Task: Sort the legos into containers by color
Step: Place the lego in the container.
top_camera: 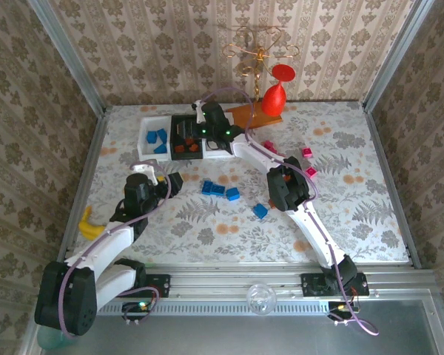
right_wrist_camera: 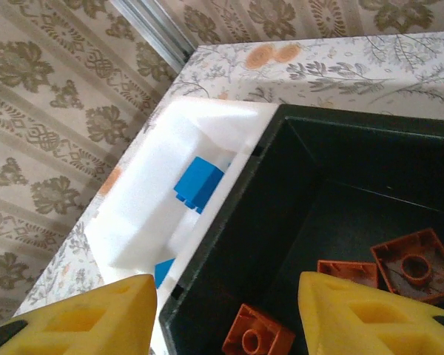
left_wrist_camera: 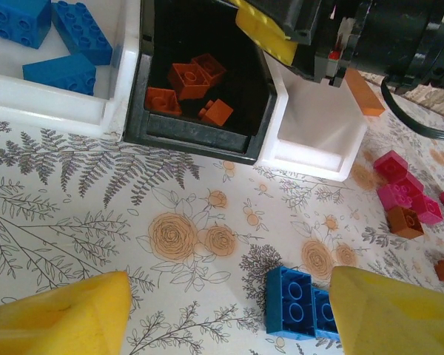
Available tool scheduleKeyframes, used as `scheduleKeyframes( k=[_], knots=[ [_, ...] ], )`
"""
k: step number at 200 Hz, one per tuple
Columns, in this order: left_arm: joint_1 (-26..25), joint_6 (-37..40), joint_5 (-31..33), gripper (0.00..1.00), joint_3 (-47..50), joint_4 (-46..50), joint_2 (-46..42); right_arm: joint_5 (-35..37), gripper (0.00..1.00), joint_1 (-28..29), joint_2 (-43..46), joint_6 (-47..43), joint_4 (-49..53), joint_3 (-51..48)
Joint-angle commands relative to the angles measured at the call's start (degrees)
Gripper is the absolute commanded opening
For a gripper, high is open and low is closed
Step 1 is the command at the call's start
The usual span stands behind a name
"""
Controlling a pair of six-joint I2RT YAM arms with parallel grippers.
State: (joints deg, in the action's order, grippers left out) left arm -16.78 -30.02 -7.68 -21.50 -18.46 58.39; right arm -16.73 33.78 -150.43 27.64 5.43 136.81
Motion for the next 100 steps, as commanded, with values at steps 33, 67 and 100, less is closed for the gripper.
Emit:
scheduleKeyframes(
  k=[33, 67, 100],
  knots=[
    [-2.14, 1.06, -2.89, 0.73, -0.96, 0.78, 0.94, -2.78, 0.61, -2.64, 22.09, -4.72, -0.22, -22.45],
    [-7.93, 5.48, -1.30, 0.73, -4.74, 2.97, 4.83, 2.84, 0.70, -4.54, 40.43, -9.94, 1.42, -46.19],
    [-13.85, 9.50, 2.76, 0.73, -7.92, 7.09, 9.45, 9.50, 0.78, -5.62, 54.25, -10.59, 3.20, -63.98]
  ],
)
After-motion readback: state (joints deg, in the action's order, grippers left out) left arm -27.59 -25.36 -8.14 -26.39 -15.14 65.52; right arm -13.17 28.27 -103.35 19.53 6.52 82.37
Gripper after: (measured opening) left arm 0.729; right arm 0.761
